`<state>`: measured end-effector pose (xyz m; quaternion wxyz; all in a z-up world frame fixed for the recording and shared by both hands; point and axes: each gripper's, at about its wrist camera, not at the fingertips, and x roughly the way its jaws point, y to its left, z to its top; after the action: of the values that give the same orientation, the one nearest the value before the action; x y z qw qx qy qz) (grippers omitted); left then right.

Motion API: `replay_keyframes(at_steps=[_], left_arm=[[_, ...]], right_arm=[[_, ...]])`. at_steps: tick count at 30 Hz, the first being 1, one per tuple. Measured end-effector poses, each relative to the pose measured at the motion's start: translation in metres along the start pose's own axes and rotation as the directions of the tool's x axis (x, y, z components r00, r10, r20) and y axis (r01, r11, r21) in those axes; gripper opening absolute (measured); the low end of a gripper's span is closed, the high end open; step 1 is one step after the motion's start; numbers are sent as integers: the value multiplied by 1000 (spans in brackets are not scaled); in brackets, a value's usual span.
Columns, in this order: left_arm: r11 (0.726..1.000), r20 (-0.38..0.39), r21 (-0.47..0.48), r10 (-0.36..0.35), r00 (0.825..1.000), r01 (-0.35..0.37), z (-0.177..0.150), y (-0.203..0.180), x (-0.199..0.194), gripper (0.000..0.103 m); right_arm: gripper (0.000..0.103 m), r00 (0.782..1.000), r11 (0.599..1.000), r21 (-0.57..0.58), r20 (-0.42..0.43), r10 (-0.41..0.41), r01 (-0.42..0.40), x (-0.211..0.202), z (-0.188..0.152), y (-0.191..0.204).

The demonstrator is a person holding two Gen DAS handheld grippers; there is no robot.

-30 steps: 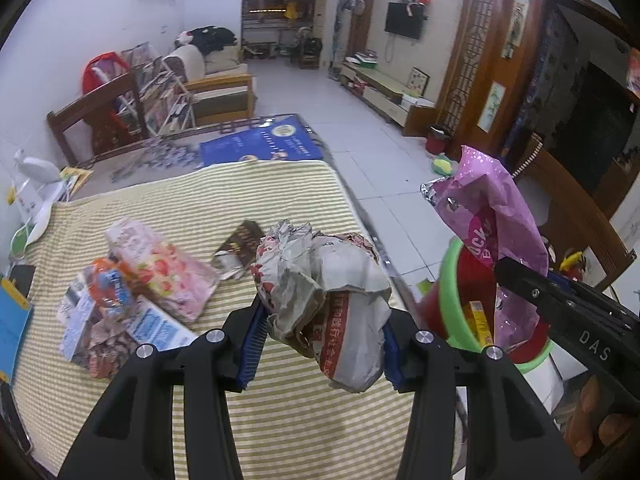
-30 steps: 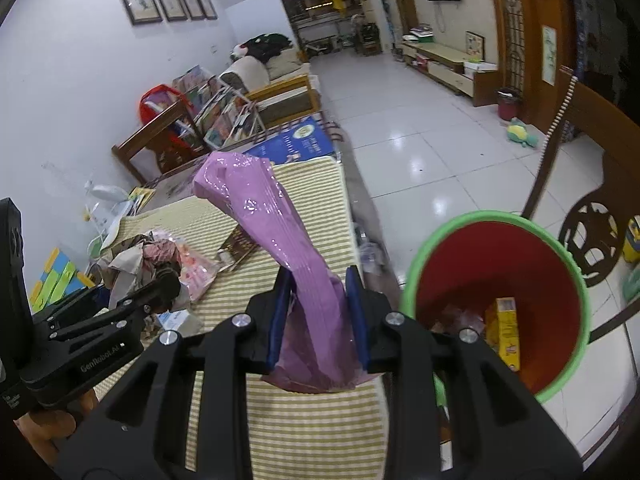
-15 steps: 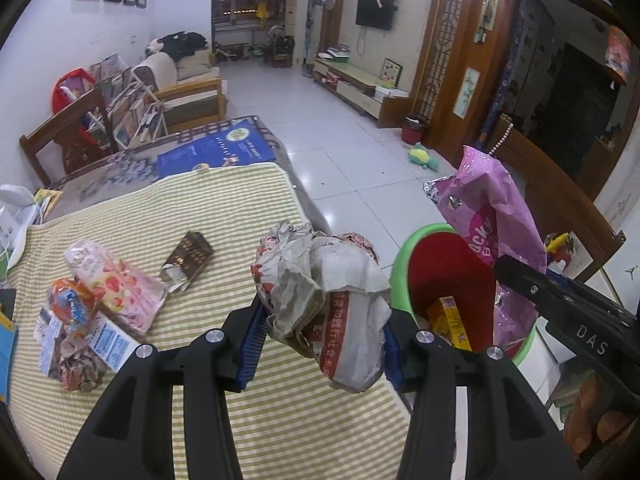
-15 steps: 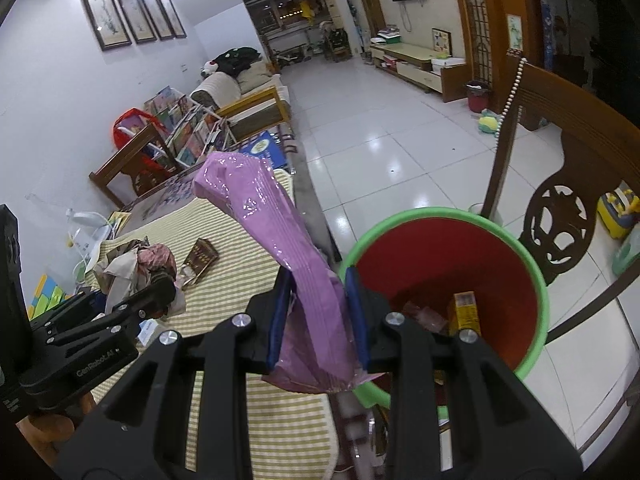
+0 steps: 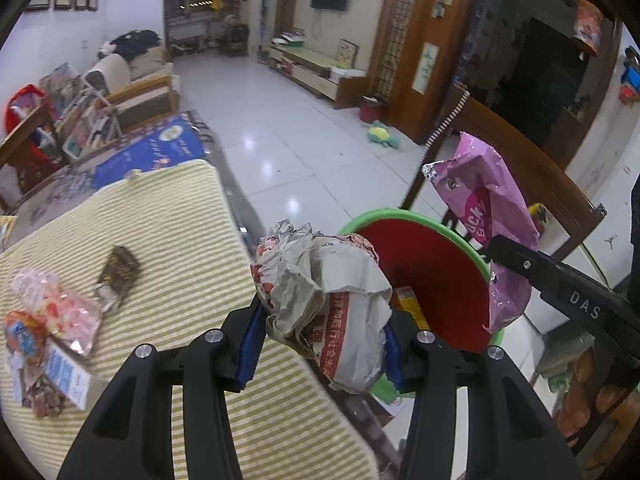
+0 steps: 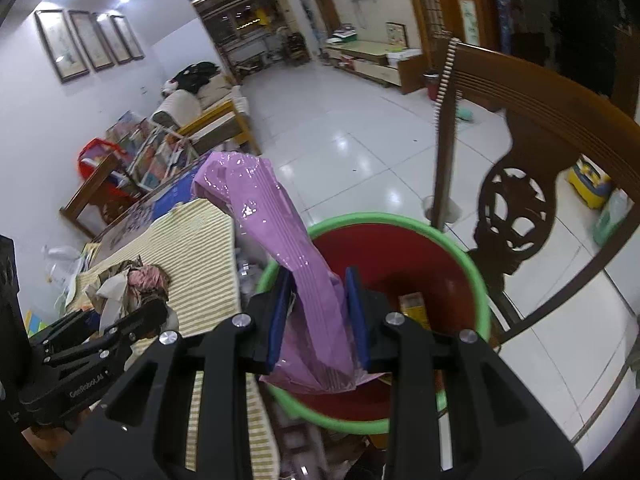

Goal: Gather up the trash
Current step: 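Lower the newspaper and pink wrapper into the red bucket and release both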

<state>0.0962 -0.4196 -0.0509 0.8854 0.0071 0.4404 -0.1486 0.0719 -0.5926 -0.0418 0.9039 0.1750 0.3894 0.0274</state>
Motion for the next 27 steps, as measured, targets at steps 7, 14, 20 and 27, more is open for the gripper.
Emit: replay_keyframes(at_steps=[7,14,20,27], left_arm=[[997,-56,44,-68,996,70,15,-32,33,46],[991,-102,62,-111,989,117,18,-53,54,46],[988,-129,46,-138,982,145,21,-59,60,46],[985,-140,26,-163,977,169,21,-55,63,67]], right_arm=[[28,999,997,63,9,-49,48,-2,8,-35],[28,997,993,92,3,-75,74,-3,8,-51],[28,996,991,101,0,-85,84,-3,8,-57],[43,997,992,99,-2,-72,72,-1,8,-52]])
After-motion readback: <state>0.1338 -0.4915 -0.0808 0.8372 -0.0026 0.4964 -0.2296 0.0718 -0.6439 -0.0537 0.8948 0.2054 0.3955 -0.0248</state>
